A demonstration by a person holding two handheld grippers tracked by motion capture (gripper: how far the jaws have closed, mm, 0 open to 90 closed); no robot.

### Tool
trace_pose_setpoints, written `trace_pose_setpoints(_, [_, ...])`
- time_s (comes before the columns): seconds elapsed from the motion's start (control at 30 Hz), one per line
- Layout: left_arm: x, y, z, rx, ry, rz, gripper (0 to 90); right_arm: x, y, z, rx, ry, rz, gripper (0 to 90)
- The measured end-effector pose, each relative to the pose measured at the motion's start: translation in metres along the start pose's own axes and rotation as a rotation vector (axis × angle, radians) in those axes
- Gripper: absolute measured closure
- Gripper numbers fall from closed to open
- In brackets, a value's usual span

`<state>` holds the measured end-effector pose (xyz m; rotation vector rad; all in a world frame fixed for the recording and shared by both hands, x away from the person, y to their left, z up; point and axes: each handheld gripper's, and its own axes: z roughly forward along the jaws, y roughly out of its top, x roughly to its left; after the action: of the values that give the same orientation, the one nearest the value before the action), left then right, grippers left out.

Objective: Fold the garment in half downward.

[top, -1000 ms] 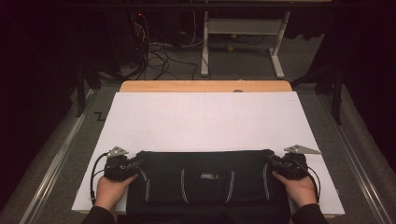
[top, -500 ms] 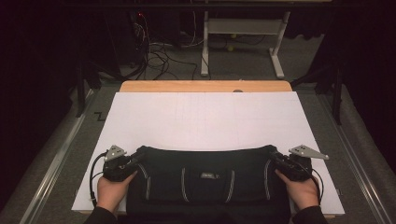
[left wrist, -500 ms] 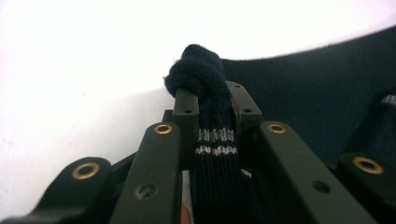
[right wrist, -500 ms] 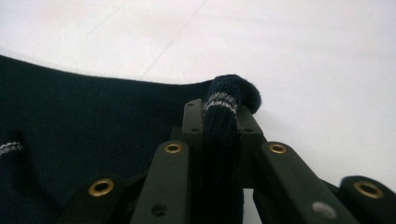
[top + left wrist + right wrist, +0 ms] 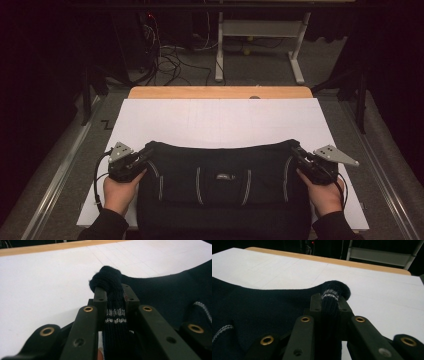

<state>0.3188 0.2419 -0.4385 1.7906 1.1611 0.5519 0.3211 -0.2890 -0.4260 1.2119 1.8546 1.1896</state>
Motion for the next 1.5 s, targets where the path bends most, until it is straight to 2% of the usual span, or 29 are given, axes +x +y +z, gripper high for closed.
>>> trace_pose_setpoints(0.27, [0.017,0.016,0.013,0.0,0.024,-0.036,74.1,-0.008,0.016,0.014,-0.028,-0.03,-0.029,80.9])
trace_pose_setpoints(0.43, [0.025,0.031,0.019,-0.005,0.047,-0.028,74.5,-0.009,0.025,0.027,-0.028,-0.038,-0.031,80.9])
trace_pose_setpoints(0.6, [0.025,0.029,0.024,0.013,0.048,-0.021,75.0,-0.009,0.029,0.038,-0.011,-0.038,-0.04,80.9])
trace_pose_setpoints(0.73, [0.028,0.032,0.028,0.004,0.049,-0.04,75.3,-0.01,0.029,0.043,-0.004,-0.045,-0.046,80.9])
trace_pose_setpoints(0.93, [0.03,0.053,0.037,0.0,0.069,-0.015,75.3,-0.018,0.032,0.053,-0.004,-0.059,-0.02,80.9])
trace_pose_setpoints(1.07, [0.032,0.068,0.045,0.01,0.096,0.005,75.4,-0.024,0.039,0.06,-0.003,-0.067,-0.029,80.7])
trace_pose_setpoints(1.23, [0.034,0.08,0.053,-0.008,0.119,-0.013,75.2,-0.03,0.05,0.064,-0.018,-0.096,-0.052,80.6])
trace_pose_setpoints(1.33, [0.033,0.081,0.06,-0.005,0.129,-0.019,75.0,-0.033,0.056,0.069,-0.015,-0.113,-0.063,80.3])
trace_pose_setpoints(1.5, [0.035,0.071,0.08,0.057,0.141,-0.057,73.6,-0.036,0.051,0.087,0.043,-0.118,-0.05,77.8])
